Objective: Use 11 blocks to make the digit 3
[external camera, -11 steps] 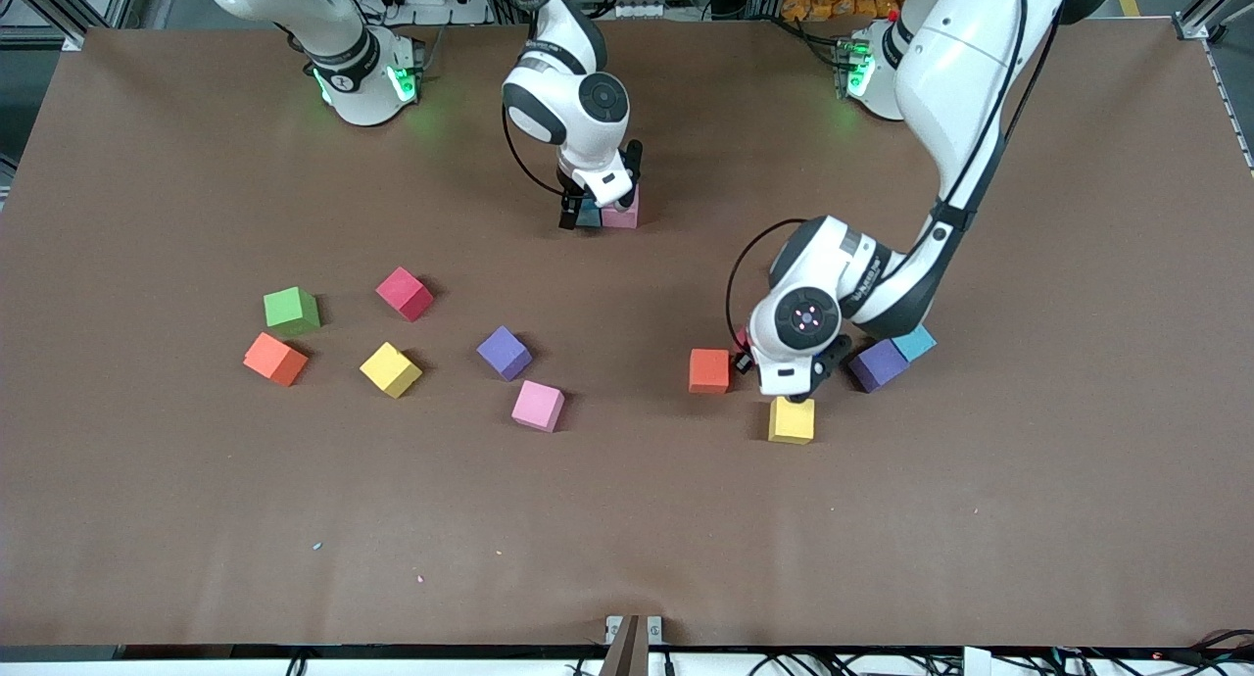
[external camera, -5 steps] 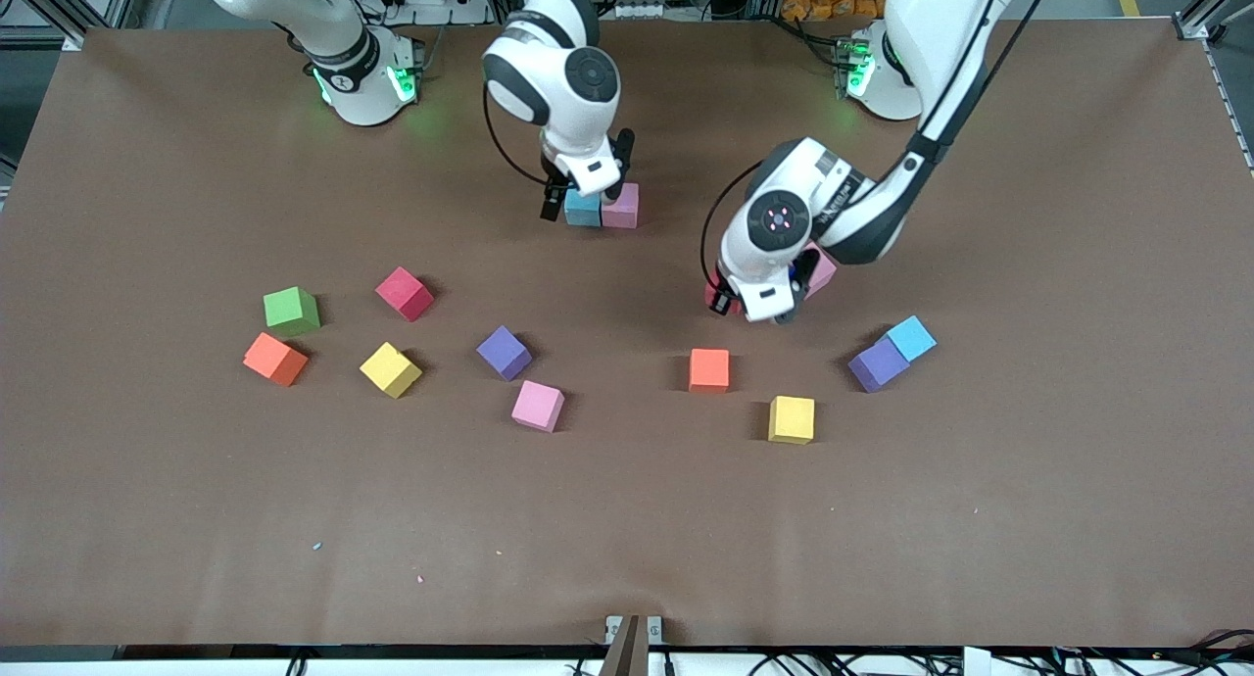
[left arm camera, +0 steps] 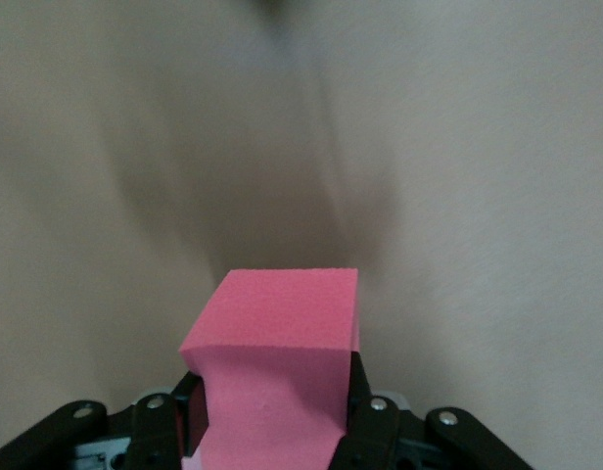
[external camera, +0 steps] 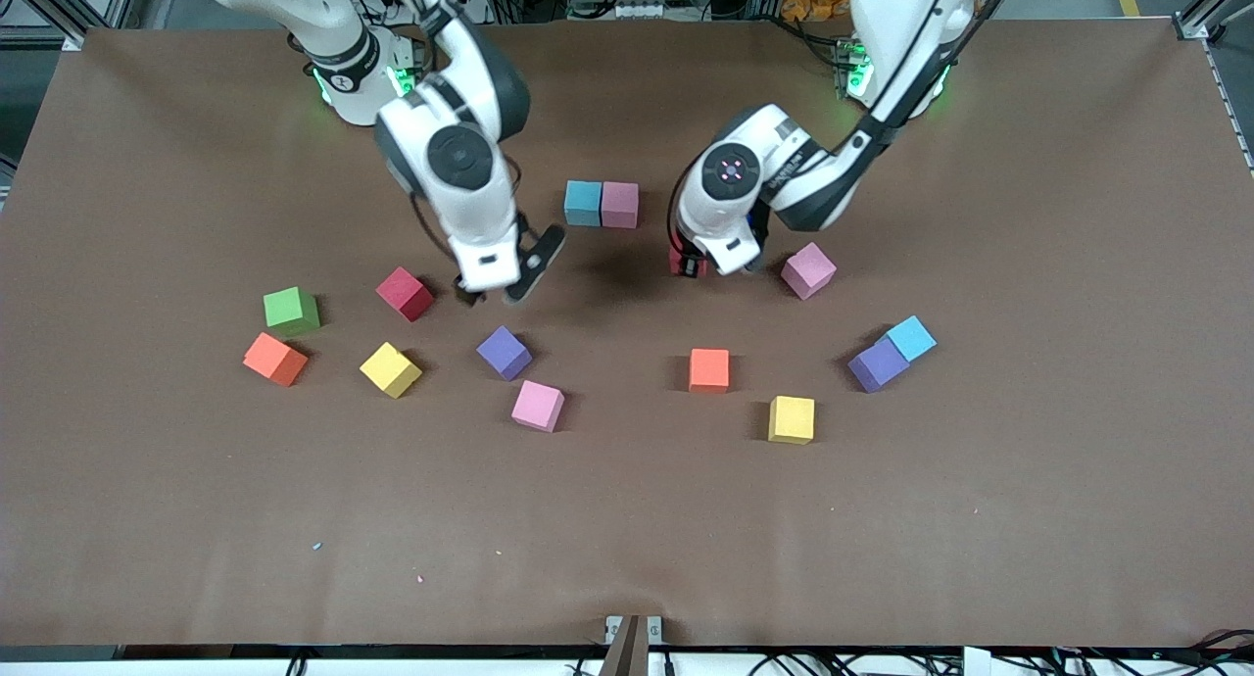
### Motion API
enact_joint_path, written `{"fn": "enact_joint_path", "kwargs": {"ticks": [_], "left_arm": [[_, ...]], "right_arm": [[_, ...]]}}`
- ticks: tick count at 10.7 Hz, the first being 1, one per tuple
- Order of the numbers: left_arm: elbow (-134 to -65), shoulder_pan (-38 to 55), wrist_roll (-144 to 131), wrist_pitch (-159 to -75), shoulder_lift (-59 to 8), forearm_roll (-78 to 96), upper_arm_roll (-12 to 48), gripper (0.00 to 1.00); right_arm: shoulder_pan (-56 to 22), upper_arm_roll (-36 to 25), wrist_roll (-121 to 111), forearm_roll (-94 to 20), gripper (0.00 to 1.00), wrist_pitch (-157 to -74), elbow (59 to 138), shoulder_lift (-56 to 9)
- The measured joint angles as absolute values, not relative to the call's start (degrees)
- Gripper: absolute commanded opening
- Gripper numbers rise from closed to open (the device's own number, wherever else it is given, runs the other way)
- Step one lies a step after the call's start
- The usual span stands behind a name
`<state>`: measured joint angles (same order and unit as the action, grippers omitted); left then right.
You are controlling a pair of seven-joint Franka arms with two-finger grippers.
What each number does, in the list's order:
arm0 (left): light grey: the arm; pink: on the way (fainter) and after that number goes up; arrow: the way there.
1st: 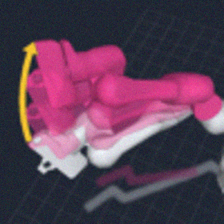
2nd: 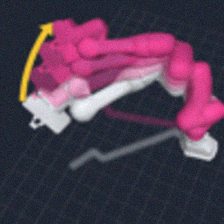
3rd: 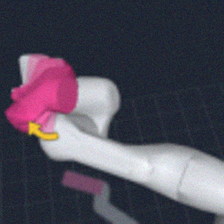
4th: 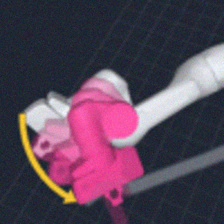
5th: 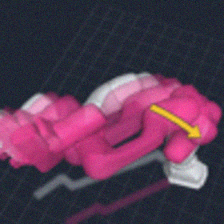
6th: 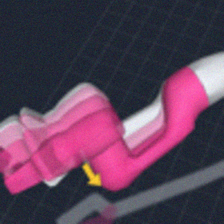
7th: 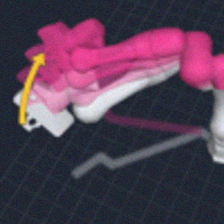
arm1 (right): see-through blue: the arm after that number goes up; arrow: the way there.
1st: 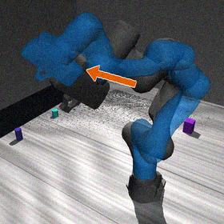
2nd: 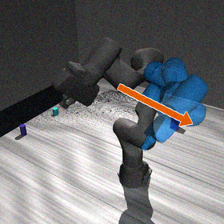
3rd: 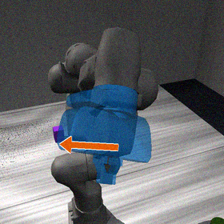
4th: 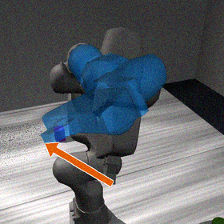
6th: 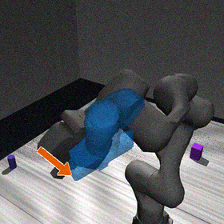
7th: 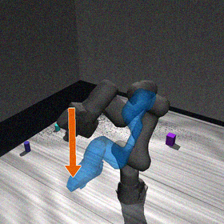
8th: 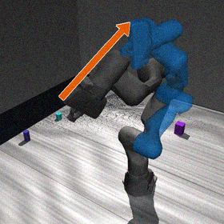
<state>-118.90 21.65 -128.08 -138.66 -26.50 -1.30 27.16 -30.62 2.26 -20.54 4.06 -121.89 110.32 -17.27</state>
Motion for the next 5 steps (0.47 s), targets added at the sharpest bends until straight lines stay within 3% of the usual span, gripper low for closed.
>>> {"fn": "enact_joint_path", "kwargs": {"ticks": [5], "left_arm": [[-122.14,23.44,-139.59,-142.84,-26.55,-1.29,27.25,0.00]], "right_arm": [[-25.32,2.25,-24.56,4.14,1.00,-127.54,104.69,-26.32]]}}
